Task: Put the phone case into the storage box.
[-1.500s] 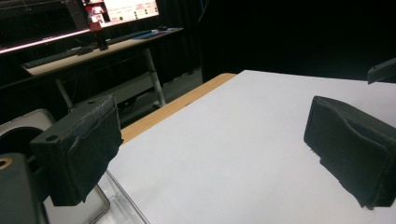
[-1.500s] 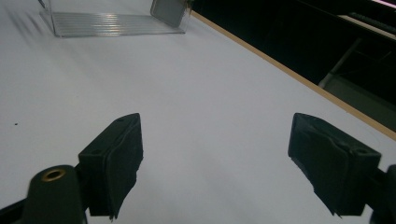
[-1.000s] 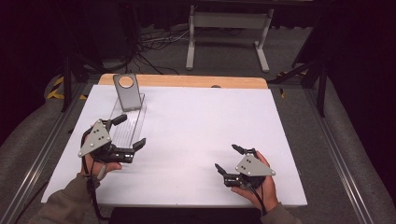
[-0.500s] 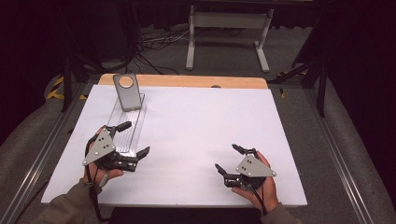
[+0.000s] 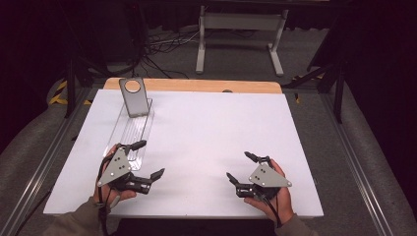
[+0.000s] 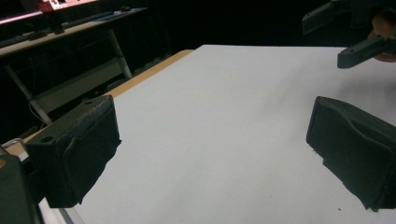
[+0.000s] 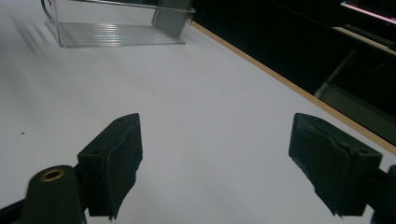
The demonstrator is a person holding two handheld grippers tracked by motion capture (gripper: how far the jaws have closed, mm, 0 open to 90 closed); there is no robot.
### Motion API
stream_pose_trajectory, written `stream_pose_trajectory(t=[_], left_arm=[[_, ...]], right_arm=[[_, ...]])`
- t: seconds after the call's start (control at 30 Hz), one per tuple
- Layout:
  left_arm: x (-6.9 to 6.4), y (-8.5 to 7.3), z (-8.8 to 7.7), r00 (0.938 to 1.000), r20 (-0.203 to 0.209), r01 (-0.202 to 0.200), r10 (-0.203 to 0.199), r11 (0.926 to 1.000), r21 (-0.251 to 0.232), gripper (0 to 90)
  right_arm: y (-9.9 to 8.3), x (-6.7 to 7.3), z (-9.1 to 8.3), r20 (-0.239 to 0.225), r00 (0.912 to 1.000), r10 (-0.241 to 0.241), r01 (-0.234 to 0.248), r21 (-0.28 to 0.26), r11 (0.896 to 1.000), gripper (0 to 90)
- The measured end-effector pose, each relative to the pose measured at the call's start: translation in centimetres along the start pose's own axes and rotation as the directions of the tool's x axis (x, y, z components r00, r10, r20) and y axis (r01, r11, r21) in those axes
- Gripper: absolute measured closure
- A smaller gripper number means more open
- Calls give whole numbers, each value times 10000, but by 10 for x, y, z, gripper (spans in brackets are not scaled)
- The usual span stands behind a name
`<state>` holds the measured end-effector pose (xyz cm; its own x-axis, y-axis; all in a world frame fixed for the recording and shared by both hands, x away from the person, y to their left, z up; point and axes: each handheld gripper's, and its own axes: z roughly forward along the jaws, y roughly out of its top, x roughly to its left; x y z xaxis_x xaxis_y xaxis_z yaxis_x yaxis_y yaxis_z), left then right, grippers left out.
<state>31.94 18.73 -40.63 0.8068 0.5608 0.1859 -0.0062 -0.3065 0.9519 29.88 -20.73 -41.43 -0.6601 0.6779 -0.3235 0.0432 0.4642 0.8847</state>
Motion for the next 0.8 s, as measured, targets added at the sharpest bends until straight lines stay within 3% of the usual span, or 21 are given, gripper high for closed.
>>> stream_pose_trajectory(t=[0.03, 0.1, 0.17, 0.27, 0.53, 0.8], left_arm=[[-2, -1, 1, 9999, 64, 91, -91, 10000, -5, 32], [-6, -4, 1, 9999, 95, -98, 96, 9998, 194, 32], [-9, -7, 1, 9997, 223, 103, -107, 9997, 202, 34], [-14, -12, 3, 9991, 426, 59, -78, 9989, 458, 34], [-15, -24, 6, 9974, 651, 241, -300, 9957, 894, 34], [-16, -28, 12, 9968, 755, 190, -275, 9936, 1114, 38]], right_arm=[[0, 0, 0, -20, 10000, -27, 27, -6, 10000, 183], [1, 2, 0, -36, 10000, -19, 19, -28, 10000, 183], [1, 2, 0, -78, 9999, -67, 66, -26, 10000, 183], [1, 4, 1, -114, 9999, -65, 64, -57, 10000, 182], [2, 8, 2, -277, 9995, -160, 159, -33, 9999, 178], [1, 9, 3, -289, 9994, -189, 188, -48, 9998, 177]])
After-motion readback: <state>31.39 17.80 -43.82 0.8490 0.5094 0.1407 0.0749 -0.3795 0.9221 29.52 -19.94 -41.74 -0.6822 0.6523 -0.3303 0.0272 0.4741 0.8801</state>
